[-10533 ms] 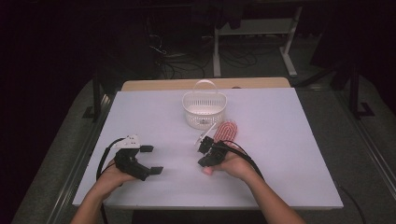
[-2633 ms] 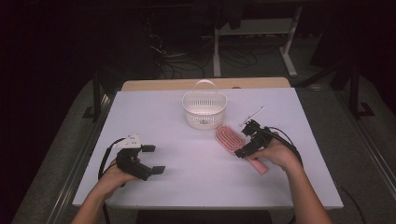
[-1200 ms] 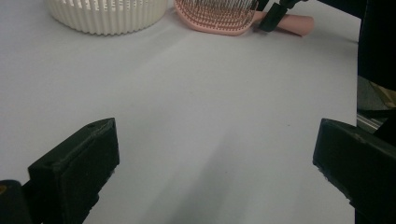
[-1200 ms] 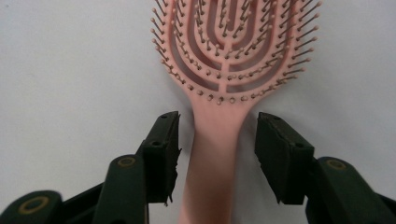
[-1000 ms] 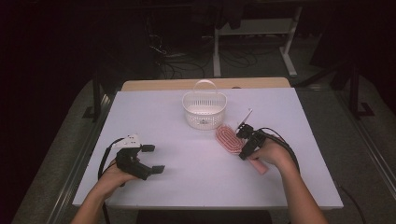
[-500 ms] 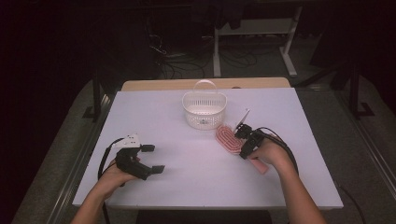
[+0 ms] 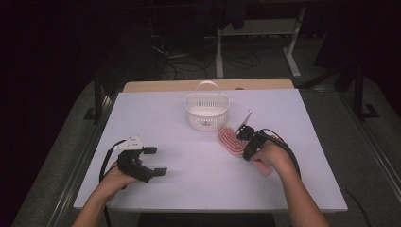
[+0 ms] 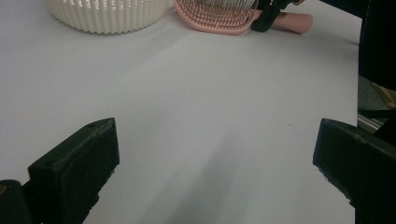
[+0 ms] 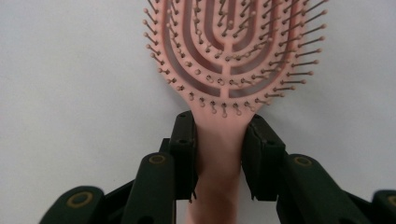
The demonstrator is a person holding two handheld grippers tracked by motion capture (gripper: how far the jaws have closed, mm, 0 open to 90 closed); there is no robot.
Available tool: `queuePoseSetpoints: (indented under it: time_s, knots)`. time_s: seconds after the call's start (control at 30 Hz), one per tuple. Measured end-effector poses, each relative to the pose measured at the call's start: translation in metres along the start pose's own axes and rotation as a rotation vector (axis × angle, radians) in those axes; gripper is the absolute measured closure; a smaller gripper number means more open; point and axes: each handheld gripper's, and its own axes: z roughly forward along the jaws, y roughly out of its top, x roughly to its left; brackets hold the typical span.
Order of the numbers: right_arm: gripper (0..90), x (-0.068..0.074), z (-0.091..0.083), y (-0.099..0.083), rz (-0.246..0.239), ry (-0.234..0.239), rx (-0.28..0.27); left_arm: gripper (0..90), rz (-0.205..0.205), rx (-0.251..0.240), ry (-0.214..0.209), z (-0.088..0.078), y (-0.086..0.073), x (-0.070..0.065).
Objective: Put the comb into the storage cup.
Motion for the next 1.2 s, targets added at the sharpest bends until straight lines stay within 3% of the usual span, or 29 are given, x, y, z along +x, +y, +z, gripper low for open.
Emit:
queuePoseSetpoints:
  time_s: [0.87, 1.2]
  knots:
    - [68.7, -0.006, -0.003, -0.012, -0.006, 0.0, -0.05, 0.6, 0.0, 0.001, -0.002, 0.0, 0.0, 0.0]
    - [68.7, -0.019, -0.01, -0.03, 0.019, 0.045, -0.109, 0.6, -0.001, 0.002, -0.004, 0.001, 0.0, 0.001]
